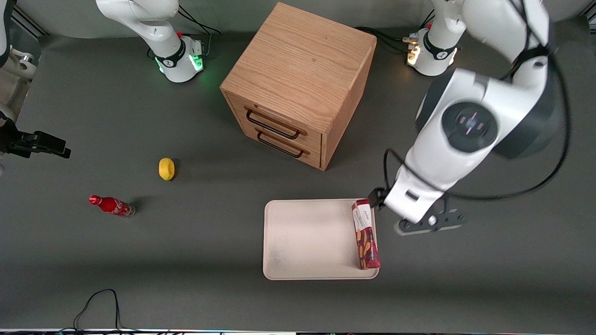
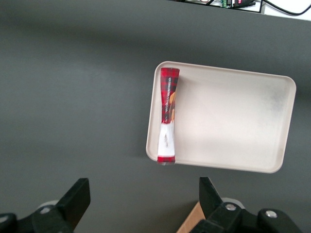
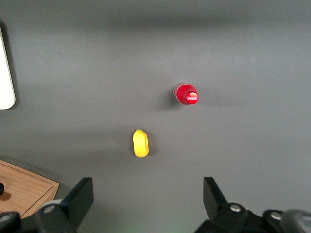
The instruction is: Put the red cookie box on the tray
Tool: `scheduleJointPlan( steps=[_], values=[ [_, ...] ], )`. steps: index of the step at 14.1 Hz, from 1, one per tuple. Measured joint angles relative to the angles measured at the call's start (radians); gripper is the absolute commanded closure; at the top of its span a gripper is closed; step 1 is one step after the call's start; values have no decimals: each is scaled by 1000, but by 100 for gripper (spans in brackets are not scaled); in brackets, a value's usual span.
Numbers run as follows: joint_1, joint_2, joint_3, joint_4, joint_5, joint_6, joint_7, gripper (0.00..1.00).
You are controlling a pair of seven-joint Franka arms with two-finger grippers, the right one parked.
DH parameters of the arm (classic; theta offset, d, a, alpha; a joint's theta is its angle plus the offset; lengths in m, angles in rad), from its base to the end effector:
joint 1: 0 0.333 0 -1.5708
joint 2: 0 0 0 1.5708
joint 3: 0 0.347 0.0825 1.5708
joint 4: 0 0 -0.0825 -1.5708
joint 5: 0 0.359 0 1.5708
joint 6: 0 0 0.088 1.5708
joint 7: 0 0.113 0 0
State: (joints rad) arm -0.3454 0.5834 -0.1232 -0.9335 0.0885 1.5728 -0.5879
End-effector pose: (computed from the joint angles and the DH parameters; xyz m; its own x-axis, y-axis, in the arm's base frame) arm 0.6488 -0.2830 0.5727 0.9878 0.1437 0.0607 0.1430 -0.9896 0.0157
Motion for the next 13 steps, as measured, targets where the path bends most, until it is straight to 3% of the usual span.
scheduleJointPlan(
  steps=[3, 7, 13],
  values=[
    [22, -37, 5, -1, 0, -56, -3, 0],
    [162, -73, 6, -53, -2, -116, 103, 0],
    [326, -292, 7, -405, -4, 23, 306, 0]
  ],
)
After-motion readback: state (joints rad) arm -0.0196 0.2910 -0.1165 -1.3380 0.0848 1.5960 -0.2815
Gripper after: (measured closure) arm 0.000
